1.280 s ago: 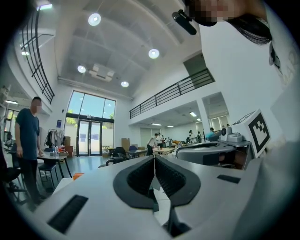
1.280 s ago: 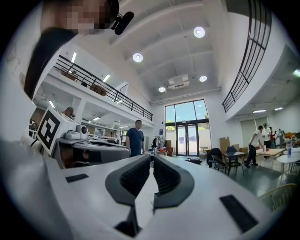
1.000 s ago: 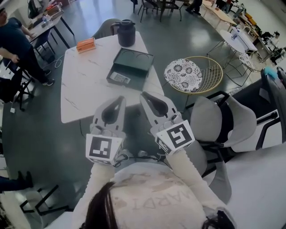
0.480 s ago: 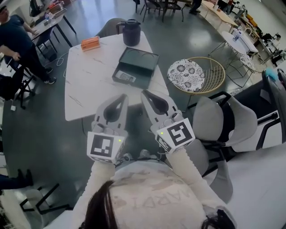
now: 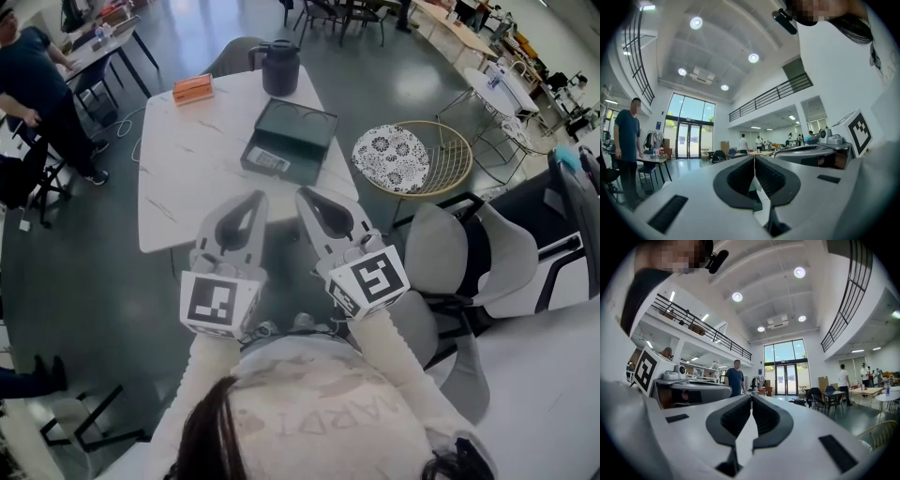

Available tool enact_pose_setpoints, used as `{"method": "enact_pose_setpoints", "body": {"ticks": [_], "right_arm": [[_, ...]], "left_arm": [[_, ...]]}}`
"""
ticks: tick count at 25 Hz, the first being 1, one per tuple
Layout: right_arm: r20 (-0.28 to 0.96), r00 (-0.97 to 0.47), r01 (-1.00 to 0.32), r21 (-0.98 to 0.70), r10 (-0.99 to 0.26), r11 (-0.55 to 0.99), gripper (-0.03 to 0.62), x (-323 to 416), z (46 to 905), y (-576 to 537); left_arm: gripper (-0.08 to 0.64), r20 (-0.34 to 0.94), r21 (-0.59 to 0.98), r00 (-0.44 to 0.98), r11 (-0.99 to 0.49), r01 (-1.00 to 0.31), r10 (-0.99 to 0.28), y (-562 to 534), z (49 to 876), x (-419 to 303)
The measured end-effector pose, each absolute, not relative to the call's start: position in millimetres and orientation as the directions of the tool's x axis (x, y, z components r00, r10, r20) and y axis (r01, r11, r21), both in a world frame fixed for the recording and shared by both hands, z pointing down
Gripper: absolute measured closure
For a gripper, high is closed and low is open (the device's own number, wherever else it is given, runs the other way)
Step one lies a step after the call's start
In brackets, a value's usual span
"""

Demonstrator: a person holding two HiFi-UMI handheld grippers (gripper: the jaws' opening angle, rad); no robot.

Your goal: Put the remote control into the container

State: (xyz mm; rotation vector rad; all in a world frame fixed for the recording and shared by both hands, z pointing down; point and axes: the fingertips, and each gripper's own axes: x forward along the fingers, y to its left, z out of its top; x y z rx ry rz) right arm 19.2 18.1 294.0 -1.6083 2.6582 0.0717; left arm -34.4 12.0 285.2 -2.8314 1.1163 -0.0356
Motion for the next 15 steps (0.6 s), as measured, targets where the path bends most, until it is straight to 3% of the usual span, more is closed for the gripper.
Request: {"method": "enact_pose_setpoints", "body": {"ticks": [15], "right_arm": [[-0.054,-0.452,-0.892,0.023,-0.891,0.451,0.568,13.3,293.7,12.8]], "left_arm": [[0.546,-0.021,-0.094,0.748,-0.743,-0.663,-0.664,4.9,285.3,-34.1]]}}
